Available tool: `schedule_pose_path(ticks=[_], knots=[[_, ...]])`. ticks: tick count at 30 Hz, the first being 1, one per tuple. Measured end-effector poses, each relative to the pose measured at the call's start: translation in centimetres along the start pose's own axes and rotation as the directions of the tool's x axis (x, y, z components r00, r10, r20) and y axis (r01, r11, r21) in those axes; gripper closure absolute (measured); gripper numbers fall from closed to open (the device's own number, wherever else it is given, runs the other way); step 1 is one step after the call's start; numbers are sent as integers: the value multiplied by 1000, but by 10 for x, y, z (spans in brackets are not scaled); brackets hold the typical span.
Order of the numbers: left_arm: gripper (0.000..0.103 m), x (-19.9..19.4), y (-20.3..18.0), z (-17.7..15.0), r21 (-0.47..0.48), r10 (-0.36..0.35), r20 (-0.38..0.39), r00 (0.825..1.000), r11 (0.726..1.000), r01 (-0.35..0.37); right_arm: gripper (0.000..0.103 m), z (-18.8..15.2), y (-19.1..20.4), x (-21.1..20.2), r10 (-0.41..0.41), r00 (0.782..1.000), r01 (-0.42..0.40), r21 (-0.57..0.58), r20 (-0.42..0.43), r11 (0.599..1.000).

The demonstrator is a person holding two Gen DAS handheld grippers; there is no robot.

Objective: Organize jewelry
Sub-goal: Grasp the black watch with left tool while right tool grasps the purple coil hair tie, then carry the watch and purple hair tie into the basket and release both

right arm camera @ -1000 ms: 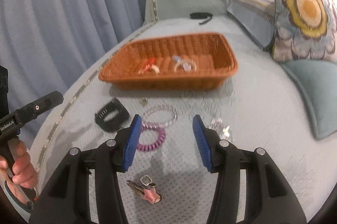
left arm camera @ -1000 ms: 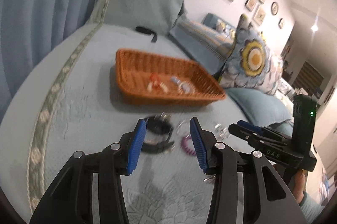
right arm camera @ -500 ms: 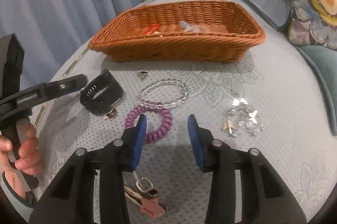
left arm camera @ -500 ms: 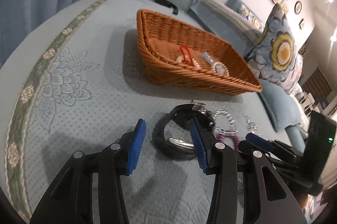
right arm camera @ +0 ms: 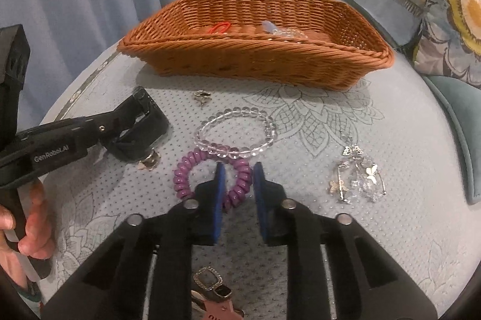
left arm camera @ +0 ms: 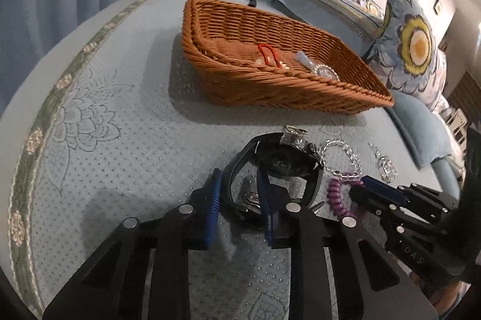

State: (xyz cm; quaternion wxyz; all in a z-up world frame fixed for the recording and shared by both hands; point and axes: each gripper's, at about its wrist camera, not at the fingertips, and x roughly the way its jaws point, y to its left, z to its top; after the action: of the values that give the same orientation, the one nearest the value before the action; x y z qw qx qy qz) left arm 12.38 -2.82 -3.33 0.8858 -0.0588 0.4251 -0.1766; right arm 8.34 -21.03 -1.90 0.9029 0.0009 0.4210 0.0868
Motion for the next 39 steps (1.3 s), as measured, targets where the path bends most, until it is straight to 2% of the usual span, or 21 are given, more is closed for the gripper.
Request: schedule_pose_path(ticks=[3, 7, 17, 22, 26, 29, 33, 39], knots=[[87, -2, -4, -3, 22, 32, 12, 999, 999, -32, 92, -2, 0, -2, 23, 1000, -23, -4, -2, 1000], [91, -9, 0, -6, -3, 12, 26, 1000, 1000, -12, 92, -5, 1, -5, 53, 999, -53, -14, -9, 998], [91, -24, 1, -19, -38, -24, 42, 999, 999, 26, 93, -18, 4, -20, 132, 991, -132, -30, -8, 991], [91, -29, 7, -20, -70, -53, 52, 997, 996, 57, 93, -18, 3, -27, 136, 991, -136, -27, 16, 990], [91, -28, 5, -20, -60, -46, 43, 998, 997, 49, 93, -18, 1, -25, 130, 991, -130, -20, 12, 991], [91, -30, 4, -19, -32, -39, 24, 999, 999, 39, 93, -17, -2, -23, 121, 993, -121, -13, 7, 993], [91, -23, -3, -22, 60, 10, -80, 997, 998, -5, 93, -18, -4, -22, 111, 994, -111, -10, 5, 994], [90, -23, -4, -24, 86, 26, -93, 995, 996, -18, 93, -17, -1, -17, 97, 995, -97, -32, -7, 995]])
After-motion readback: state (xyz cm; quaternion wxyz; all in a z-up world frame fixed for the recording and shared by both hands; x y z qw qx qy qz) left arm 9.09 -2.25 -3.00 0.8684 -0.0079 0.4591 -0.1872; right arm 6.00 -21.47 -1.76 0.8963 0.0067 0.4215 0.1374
